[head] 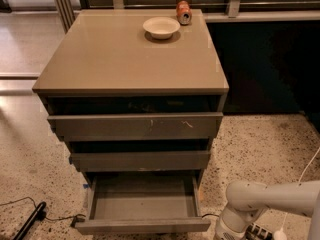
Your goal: Close bottom drawer
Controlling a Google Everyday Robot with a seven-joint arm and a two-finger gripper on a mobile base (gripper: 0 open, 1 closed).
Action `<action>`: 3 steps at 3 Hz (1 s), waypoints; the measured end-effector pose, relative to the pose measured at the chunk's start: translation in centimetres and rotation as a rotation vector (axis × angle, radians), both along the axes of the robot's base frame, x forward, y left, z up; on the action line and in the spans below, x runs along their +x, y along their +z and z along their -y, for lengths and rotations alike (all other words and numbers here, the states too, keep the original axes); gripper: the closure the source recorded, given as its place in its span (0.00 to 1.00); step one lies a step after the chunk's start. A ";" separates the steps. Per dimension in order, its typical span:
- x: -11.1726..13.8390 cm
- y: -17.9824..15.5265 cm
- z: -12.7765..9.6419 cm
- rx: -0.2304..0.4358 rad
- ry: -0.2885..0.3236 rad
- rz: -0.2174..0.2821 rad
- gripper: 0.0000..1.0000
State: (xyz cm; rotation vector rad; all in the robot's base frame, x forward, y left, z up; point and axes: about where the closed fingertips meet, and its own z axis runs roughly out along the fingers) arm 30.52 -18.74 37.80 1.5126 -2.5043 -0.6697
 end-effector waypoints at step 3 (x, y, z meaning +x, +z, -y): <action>-3.1 -7.0 -0.7 0.027 0.008 -0.102 1.00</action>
Offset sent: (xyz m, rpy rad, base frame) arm -0.0081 0.0038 -0.0376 0.0141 0.0379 0.0098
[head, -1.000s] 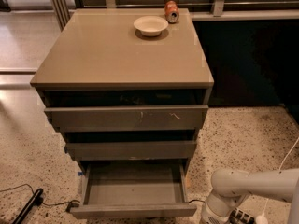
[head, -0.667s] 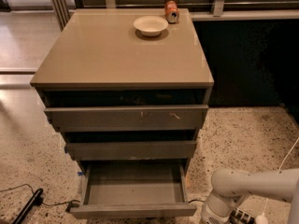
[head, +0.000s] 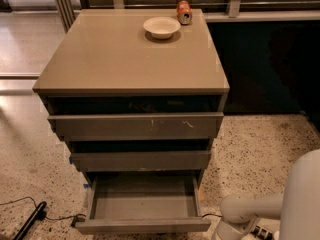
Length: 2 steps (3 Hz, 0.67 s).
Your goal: Close bottom drawer
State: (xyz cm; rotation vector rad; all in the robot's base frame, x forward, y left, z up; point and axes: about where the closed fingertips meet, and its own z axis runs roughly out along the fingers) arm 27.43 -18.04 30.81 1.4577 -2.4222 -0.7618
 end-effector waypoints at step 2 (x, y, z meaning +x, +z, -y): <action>-1.5 -1.3 -0.1 0.017 -0.020 0.018 1.00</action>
Offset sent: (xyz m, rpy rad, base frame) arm -0.0180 -0.0010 -0.0191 0.0262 -0.0573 -0.0411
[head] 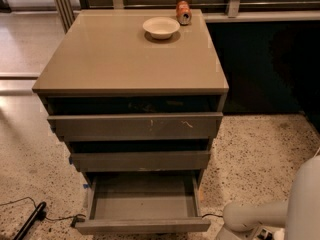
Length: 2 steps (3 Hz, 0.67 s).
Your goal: Close bottom drawer
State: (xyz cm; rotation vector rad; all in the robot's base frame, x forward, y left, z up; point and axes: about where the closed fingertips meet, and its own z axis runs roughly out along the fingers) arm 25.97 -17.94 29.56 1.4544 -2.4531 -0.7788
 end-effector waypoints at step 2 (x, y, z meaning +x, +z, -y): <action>4.1 -2.9 -2.9 0.144 -0.086 0.053 1.00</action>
Offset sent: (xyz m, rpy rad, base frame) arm 0.0784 0.0482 -0.0397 0.2076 -0.0940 -0.1221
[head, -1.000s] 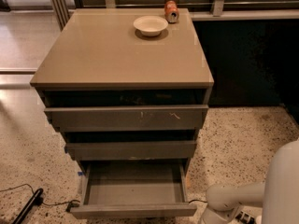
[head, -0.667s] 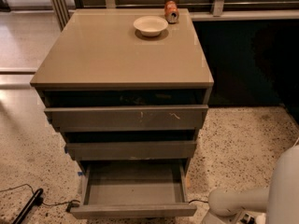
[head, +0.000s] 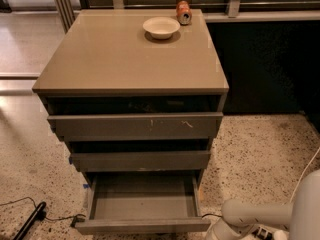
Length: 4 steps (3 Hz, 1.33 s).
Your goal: Close bottom drawer
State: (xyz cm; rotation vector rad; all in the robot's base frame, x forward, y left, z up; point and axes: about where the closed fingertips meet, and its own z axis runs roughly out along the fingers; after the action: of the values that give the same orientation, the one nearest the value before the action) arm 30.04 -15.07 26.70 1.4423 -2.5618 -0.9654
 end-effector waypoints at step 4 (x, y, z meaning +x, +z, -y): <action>-3.0 -8.0 -0.7 0.034 -0.023 -0.089 1.00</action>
Offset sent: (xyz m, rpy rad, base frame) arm -0.0270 0.0006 -0.0786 0.0397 0.0624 -0.0196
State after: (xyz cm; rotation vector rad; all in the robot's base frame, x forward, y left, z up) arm 27.09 -14.35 18.74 1.3478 -2.5162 -1.0557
